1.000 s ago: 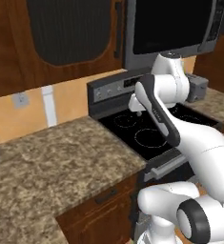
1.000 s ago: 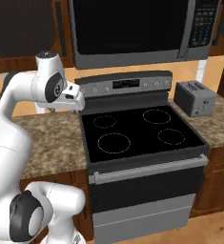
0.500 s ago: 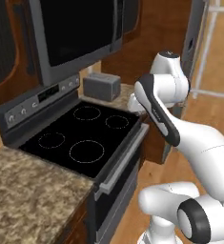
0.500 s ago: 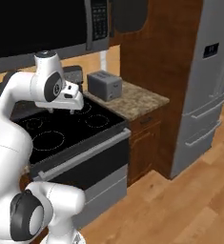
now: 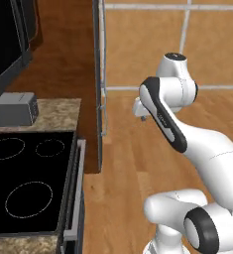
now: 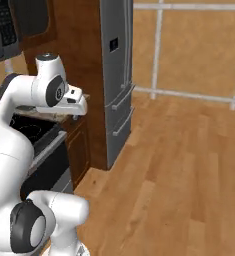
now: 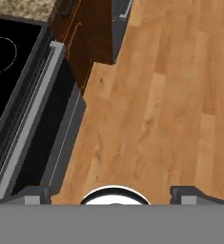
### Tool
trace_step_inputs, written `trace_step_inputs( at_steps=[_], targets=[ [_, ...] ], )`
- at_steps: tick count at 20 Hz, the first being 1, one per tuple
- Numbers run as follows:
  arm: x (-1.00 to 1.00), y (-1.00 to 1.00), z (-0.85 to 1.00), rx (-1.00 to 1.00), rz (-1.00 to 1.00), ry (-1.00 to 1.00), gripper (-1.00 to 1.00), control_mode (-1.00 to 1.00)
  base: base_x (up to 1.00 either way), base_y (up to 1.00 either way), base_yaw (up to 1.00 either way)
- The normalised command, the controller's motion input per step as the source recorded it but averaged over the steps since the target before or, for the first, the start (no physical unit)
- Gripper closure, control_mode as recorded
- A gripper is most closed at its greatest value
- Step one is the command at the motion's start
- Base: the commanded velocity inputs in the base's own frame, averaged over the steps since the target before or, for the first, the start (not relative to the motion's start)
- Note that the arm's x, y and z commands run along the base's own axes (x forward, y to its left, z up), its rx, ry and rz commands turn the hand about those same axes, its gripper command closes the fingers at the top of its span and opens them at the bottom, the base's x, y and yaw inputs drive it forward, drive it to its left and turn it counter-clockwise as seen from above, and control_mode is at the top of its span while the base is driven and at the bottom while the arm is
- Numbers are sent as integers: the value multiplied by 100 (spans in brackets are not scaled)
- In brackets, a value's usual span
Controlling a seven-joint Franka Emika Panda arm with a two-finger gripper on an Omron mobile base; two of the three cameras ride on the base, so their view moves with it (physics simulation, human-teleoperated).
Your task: Navigate to the stand mixer.
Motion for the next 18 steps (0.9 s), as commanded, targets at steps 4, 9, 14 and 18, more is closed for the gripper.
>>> trace_step_inputs(
  at_steps=[4, 9, 14, 18],
  targets=[
    [0, 0, 0, 0, 0, 0, -100, 100, 24, 0, -83],
    [0, 0, 0, 0, 0, 0, -100, 100, 22, 0, -84],
    [0, 0, 0, 0, 0, 0, -100, 100, 58, 9, -74],
    [0, 0, 0, 0, 0, 0, -100, 100, 72, 3, -68]
  ],
)
